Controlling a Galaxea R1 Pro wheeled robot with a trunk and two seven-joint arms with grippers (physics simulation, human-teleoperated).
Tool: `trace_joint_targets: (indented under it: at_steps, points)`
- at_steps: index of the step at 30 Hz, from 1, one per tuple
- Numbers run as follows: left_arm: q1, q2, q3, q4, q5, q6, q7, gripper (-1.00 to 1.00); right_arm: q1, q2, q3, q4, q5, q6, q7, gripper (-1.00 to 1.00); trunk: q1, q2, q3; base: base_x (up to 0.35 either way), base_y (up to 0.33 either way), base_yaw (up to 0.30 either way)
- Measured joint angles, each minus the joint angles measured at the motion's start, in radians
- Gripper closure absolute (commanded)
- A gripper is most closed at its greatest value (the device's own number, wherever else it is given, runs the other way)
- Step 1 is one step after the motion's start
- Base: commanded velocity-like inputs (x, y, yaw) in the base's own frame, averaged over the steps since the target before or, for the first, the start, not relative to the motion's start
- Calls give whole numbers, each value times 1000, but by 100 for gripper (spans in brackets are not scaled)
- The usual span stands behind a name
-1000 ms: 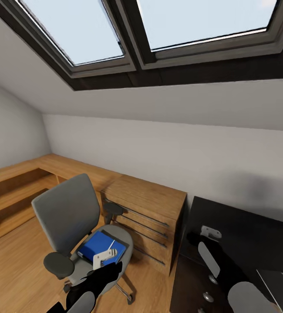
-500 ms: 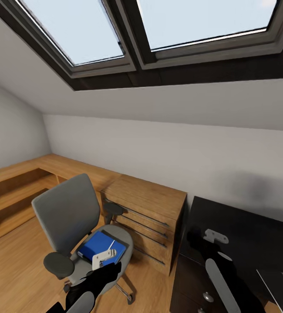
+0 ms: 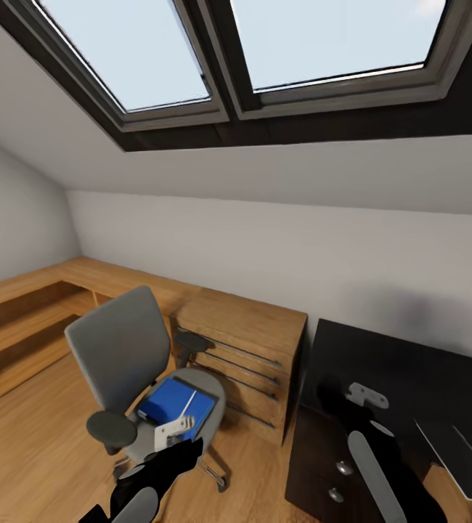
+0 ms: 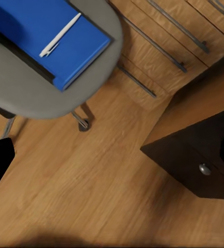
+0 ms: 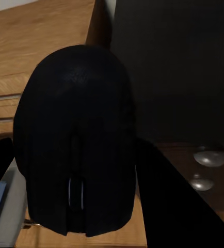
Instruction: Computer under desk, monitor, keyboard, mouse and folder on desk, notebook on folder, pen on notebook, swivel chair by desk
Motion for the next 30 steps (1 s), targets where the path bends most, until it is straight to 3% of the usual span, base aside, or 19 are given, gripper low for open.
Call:
trace_joint_targets:
  at_steps: [11,14,30]
  points:
    - [0,0,-20,0,-4,-1,0,-100,0,1,-15,-3,-1,1,-1,100,0,0,0,-258,20,-18]
    - [0,0,-22,0,-4,0,0,-100,0,1,-42,-3,-2,1,-2,100,0,0,0,-46,0,-236]
    - [0,0,-21,0,-3,0,-1,-100,0,1,-81,0,-2,-1,-4,100,-1,0,0,-5,0,-269]
